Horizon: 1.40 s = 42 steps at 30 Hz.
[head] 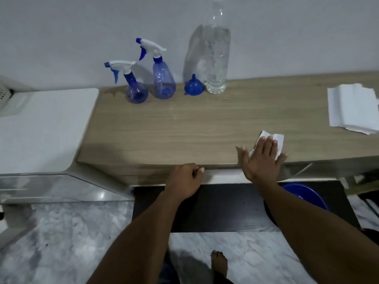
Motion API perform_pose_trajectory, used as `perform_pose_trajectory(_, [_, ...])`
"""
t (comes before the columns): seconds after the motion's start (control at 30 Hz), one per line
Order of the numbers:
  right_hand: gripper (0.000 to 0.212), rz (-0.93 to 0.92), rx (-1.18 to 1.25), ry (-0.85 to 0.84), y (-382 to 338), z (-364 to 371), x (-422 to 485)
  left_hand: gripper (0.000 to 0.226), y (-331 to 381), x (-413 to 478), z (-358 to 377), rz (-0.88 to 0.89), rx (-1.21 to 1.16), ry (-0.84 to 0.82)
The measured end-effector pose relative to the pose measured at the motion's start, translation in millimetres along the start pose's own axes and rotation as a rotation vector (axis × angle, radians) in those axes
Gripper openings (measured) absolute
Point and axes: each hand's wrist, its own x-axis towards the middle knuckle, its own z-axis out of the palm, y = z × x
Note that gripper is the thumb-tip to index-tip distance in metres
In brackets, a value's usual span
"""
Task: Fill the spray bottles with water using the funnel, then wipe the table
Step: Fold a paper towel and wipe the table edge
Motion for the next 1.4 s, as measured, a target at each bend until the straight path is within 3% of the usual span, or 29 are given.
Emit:
perform_pose_trajectory(0.13, [0.098,0.292,0.154,-0.039,-47,8,-14,0.041,-16,-1,-16,-0.006,0.021,-0.022])
perform_pose_trajectory(0.27, [0.103,0.345,0.212,0.013,-99,21,-31,0.052,-56,-4,-44,-0.026,0.035,-0.005])
perform_pose_trajectory(0.4, [0.105,0.318,0.189,-0.028,-170,35,-46,0.043,-115,-8,-77,-0.074,0.041,0.004])
perform_pose_trajectory(0.67, [0.105,0.085,0.107,-0.064,-328,72,-69,0.040,-231,-27,-150,-0.198,0.043,0.098])
perform_pose_trajectory(0.9, [0.099,-0.261,0.055,-0.115,-442,102,-97,0.030,-300,-54,-179,-0.289,0.036,0.117])
perform_pose_trajectory(1.23, [0.080,-0.851,-0.024,-0.109,-433,111,-121,0.034,-302,-59,-170,-0.267,0.178,-0.044])
perform_pose_trajectory(1.4, [0.047,-1.092,0.087,0.229,-399,113,-119,0.035,-301,-70,-174,-0.223,0.277,-0.087])
